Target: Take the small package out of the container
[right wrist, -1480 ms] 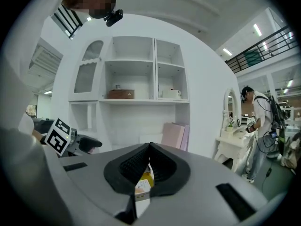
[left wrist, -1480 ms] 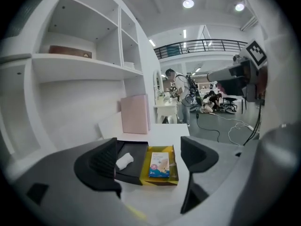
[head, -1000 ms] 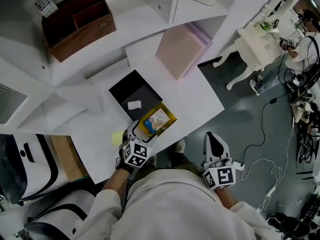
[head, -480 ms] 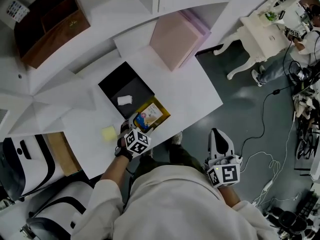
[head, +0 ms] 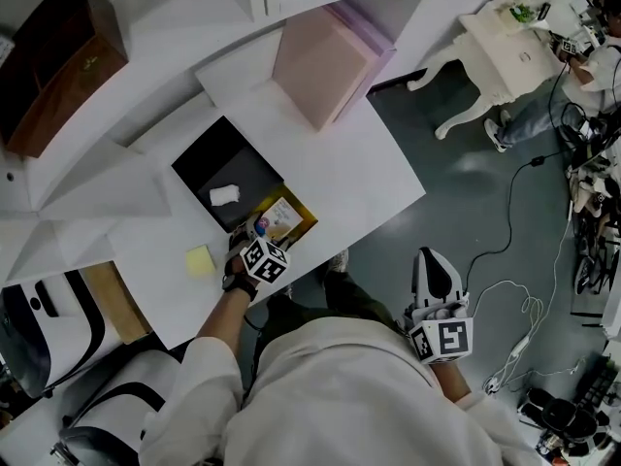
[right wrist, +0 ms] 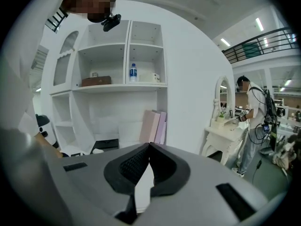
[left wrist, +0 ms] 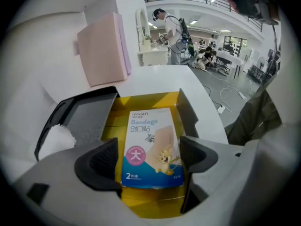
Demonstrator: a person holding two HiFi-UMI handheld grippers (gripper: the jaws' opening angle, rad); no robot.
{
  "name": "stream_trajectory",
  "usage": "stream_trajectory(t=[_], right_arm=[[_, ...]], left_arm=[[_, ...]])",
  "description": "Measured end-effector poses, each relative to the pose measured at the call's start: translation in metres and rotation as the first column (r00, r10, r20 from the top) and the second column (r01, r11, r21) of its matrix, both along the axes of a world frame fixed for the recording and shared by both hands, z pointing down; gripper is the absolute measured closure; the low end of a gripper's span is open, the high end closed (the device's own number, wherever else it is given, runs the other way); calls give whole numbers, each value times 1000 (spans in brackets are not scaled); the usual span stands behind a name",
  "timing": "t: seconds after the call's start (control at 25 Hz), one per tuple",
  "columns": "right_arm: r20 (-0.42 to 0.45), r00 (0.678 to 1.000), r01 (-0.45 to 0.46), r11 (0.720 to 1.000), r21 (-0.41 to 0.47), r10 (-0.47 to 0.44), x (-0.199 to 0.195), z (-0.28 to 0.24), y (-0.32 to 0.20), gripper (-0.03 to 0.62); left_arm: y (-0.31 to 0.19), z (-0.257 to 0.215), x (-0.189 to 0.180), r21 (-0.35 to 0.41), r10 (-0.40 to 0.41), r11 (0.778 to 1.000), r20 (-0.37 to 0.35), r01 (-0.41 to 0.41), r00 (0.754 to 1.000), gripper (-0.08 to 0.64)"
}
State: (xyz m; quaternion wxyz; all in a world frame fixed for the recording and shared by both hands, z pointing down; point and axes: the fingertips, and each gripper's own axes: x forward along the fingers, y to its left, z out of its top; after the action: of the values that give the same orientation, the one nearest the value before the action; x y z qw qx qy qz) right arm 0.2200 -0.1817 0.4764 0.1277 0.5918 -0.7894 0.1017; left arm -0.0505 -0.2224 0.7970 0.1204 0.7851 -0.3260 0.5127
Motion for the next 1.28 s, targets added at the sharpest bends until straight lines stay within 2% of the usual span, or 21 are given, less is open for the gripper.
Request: stream_trajectory(t=[0.2,0.44,0.6,0.96,1.08,1.28], right_arm=[[2,1000,-4,1000,-8,4,12,8,-3,568],[4,1000,-10,999,-35,11,19,11,-9,568],[9,1000,-13,1000,-22,13,22,13,-13,568],[1,1000,2,999,-52,-2,19,16,-14,568],[-2,1000,10,999,-49,-10,17,16,-11,568],[-2,1000,15,999,-37,-15,10,12,-9,568]], left_arm=[[-1,13,2,-38,-1,999,30,2,1000,146],[-1,18,1,-90,-12,996,17,14,1000,143],[-1,20,2,-122,-7,992,15,9,1000,144],[-1,18,2,-113,-8,994,7,9,1000,153],[-1,14,3,-112,-32,993,-13,30,999,158],[0,1,5,-70,-47,997,-37,45,998,161]])
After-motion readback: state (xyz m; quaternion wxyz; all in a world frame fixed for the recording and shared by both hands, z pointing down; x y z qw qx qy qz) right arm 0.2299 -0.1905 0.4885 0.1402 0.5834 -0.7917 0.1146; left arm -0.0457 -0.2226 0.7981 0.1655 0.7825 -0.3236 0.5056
